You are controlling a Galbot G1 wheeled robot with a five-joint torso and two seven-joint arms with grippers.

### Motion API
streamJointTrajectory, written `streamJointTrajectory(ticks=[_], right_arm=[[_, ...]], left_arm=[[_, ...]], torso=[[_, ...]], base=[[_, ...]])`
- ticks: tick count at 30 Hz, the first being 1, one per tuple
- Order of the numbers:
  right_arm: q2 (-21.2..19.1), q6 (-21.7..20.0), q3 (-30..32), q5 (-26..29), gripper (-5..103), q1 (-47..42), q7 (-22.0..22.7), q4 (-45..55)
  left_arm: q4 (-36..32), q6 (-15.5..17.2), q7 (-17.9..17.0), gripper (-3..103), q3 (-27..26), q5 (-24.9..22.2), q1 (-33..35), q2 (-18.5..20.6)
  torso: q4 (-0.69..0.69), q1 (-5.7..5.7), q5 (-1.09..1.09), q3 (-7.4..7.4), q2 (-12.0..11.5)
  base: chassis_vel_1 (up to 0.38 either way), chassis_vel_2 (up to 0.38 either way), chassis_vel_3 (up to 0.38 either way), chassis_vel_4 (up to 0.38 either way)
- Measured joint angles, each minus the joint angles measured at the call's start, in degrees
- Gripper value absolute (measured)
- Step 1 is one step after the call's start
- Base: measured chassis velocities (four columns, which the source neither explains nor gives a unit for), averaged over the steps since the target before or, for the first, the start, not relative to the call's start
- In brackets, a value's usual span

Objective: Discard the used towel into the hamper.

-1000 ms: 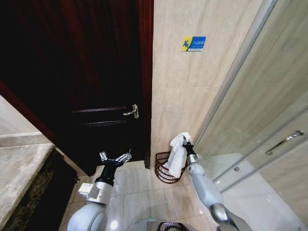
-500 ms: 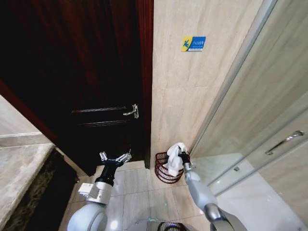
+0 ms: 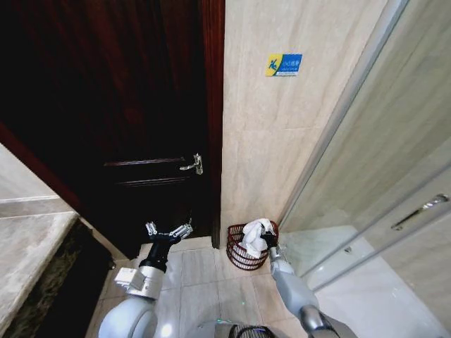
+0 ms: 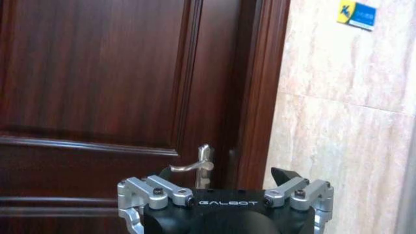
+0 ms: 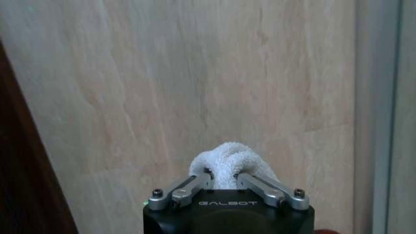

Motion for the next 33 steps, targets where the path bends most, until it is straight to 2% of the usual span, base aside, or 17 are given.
streamJointTrajectory(ticks=[5,7,10,12,14,16,24,30,33], right_arm=[[0.3,-0.2,0.4,-1.6,5,-0.7,2.0,-1.8],[0.3,-2.0,0.9,-2.6,5,-2.0,3.9,-2.1],[0.1,-3.6,1.0,-2.7,5,-2.7,4.2,-2.5],[-0.3,-5.1,1.0,-2.9,5,-2.5,4.2,-4.5],[-0.3,-5.9,1.0,-2.9,5,-1.9,4.1,-5.5],[-0.3,-7.6,1.1,-3.1,5,-0.7,3.9,-7.2],[-0.4,-12.4,1.1,-5.4,5,2.8,3.5,-11.6],[-1.0,-20.0,1.5,-7.6,5,6.5,1.7,-16.2],[-1.3,-21.8,1.4,-9.2,5,7.5,1.0,-16.6]], left_arm=[[0.0,0.0,0.0,100,0.0,0.0,0.0,0.0],[0.0,0.0,0.0,100,0.0,0.0,0.0,0.0],[0.0,0.0,0.0,100,0.0,0.0,0.0,0.0],[0.0,0.0,0.0,100,0.0,0.0,0.0,0.0],[0.0,0.0,0.0,100,0.0,0.0,0.0,0.0],[0.0,0.0,0.0,100,0.0,0.0,0.0,0.0],[0.0,0.0,0.0,100,0.0,0.0,0.0,0.0],[0.0,0.0,0.0,100,0.0,0.0,0.0,0.0],[0.0,0.0,0.0,100,0.0,0.0,0.0,0.0]], torso=[[0.01,0.03,0.02,0.01,0.0],[-0.01,0.09,0.00,0.03,0.0],[-0.02,0.08,0.04,0.03,0.0],[-0.04,0.04,-0.03,0.02,0.0],[-0.04,0.00,0.00,0.01,0.0],[0.02,-0.04,0.00,-0.01,0.0],[-0.01,-0.01,0.00,0.00,0.0],[-0.01,0.03,0.01,0.01,0.0],[-0.01,0.02,-0.01,0.01,0.0]], base=[[-0.155,0.178,0.186,-0.185],[-0.148,0.111,0.149,-0.115],[-0.121,0.075,0.056,-0.045],[-0.025,0.030,-0.012,-0.005],[0.009,-0.008,-0.031,0.004],[0.070,-0.022,-0.052,0.019],[0.018,-0.006,-0.012,0.007],[0.000,0.000,0.000,0.000],[0.000,0.000,0.000,0.000]])
